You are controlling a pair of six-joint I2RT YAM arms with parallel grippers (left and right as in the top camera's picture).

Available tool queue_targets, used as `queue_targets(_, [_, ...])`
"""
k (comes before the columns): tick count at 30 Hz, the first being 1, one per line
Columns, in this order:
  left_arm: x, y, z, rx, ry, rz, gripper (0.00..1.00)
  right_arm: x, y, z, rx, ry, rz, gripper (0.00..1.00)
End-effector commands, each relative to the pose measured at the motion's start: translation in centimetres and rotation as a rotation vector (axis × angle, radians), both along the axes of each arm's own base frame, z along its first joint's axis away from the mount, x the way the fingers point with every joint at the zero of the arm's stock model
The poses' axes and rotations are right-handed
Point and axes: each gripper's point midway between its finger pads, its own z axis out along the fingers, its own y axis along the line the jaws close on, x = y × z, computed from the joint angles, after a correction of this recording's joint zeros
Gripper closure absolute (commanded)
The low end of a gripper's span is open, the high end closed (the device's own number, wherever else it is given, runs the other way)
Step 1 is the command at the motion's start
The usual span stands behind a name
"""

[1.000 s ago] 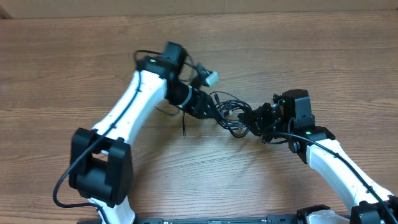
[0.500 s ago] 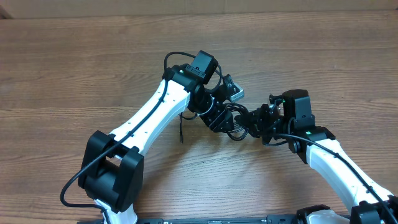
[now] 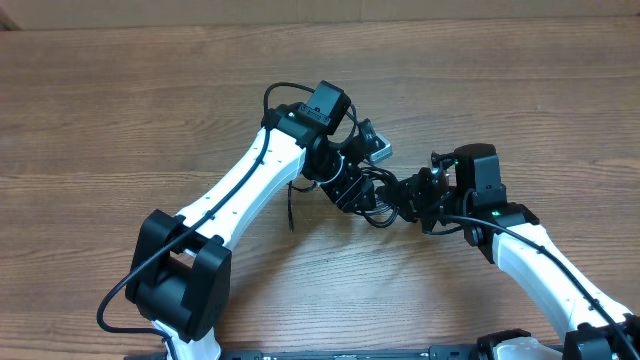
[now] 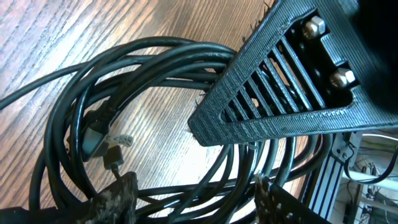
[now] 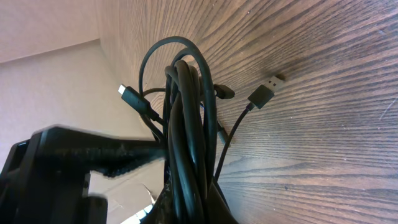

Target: Untangle cables

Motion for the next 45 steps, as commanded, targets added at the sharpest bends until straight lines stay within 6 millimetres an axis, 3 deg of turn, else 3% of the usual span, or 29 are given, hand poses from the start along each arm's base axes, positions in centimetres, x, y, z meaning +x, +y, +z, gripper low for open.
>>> queue_targets(1, [-0.6, -0.4, -0.1, -0.034, 0.015, -0.039, 0.22, -0.1, 0.1, 0.4, 0.018, -0.012, 0.014, 0.96])
queue_targets(4, [-1.1, -0.9, 0.4, -0.082, 0.021, -0.075, 0.18, -0.1, 0.1, 0.4, 0.019, -0.009, 0.012, 0.96])
queue_targets(9, [-1.7, -1.0, 0.7, -0.106, 0.020, -0.122, 0.20, -0.1, 0.1, 0.4, 0.020, -0.009, 0.012, 0.96])
queue_targets(16, [-2.6, -0.3, -1.3, -0.080, 0.045, -0.127, 0.28, -0.1, 0.2, 0.5, 0.024, -0.009, 0.017, 0.96])
queue_targets(19, [-2.7, -0.1, -2.5, -0.074, 0.037, -0.126, 0.51, -0.1, 0.2, 0.5, 0.024, -0.009, 0.017, 0.96])
queue_targets(22, [-2.5, -0.1, -2.8, -0.078, 0.026, -0.124, 0.88, -0.1, 0.2, 0.5, 0.024, -0.009, 0.017, 0.95])
queue_targets(23, [-2.4, -0.1, -2.8, -0.079, 0.022, -0.122, 0.96, -0.1, 0.2, 0.5, 0.022, -0.010, 0.017, 0.94])
queue_targets(26, [-1.8, -0.2, -2.5, -0.085, 0.021, -0.094, 0.96, 0.0, 0.1, 0.4, 0.006, -0.034, 0.026, 0.81])
queue_targets(28, [-1.1, -0.1, -2.0, -0.090, 0.024, -0.059, 0.96, -0.2, 0.2, 0.6, -0.002, -0.086, 0.075, 0.45])
queue_targets(30, [-0.4, 0.2, -1.7, -0.090, 0.033, -0.022, 0.96, -0.4, 0.3, 1.1, 0.019, -0.123, 0.119, 0.26])
queue_targets(32, [0.3, 0.7, -1.6, -0.091, 0.044, 0.019, 0.96, -0.6, 0.1, 1.7, 0.052, -0.160, 0.158, 0.16])
queue_targets(37, [1.1, 1.5, -0.7, -0.151, 0.111, 0.096, 0.96, -0.5, -0.3, 2.2, 0.077, -0.185, 0.173, 0.16])
queue_targets(45, [0.4, 0.4, 2.6, -0.367, 0.222, 0.074, 0.96, -0.8, 0.1, 2.0, 0.049, -0.224, 0.210, 0.31])
